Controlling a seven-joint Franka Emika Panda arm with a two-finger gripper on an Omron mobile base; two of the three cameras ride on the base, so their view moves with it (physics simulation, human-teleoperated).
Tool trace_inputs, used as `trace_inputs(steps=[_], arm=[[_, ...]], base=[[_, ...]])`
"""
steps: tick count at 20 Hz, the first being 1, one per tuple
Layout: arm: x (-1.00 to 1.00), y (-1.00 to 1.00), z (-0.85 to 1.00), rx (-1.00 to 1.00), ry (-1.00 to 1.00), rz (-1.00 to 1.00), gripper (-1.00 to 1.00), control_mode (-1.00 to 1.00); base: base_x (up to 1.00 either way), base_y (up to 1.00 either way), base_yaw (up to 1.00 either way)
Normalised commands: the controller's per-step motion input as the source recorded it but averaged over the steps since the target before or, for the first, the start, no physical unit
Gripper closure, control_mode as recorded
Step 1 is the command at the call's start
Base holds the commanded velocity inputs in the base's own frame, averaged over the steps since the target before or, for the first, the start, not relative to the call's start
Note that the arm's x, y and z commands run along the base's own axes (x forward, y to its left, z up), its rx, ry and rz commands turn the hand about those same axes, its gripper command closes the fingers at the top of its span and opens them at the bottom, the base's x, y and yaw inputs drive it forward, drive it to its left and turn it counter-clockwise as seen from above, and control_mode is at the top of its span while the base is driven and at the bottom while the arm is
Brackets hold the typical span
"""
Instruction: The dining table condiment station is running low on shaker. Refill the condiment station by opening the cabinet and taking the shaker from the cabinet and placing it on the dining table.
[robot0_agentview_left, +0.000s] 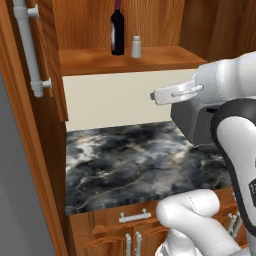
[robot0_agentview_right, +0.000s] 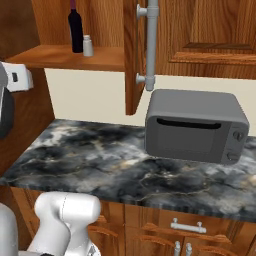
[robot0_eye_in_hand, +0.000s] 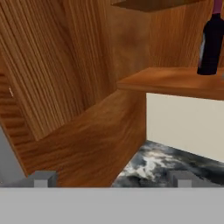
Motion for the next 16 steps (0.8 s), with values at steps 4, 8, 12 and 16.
trace_inputs(steps=[4, 8, 12, 16], arm=[[0.0, -0.84, 0.0, -0.23, -0.06, -0.33, -1.0, -1.0], [0.24, -0.32, 0.04, -0.21, -0.06, -0.34, -1.0, -1.0], [0.17, 0.0, 0.07, -0.03, -0.07, -0.18, -1.0, -1.0], [0.02, 0.02, 0.0, -0.01, 0.0, 0.0, -1.0, -1.0]], base=[[0.0, 0.0, 0.0], [0.0, 0.0, 0.0], [0.0, 0.0, 0.0], [0.0, 0.0, 0.0]])
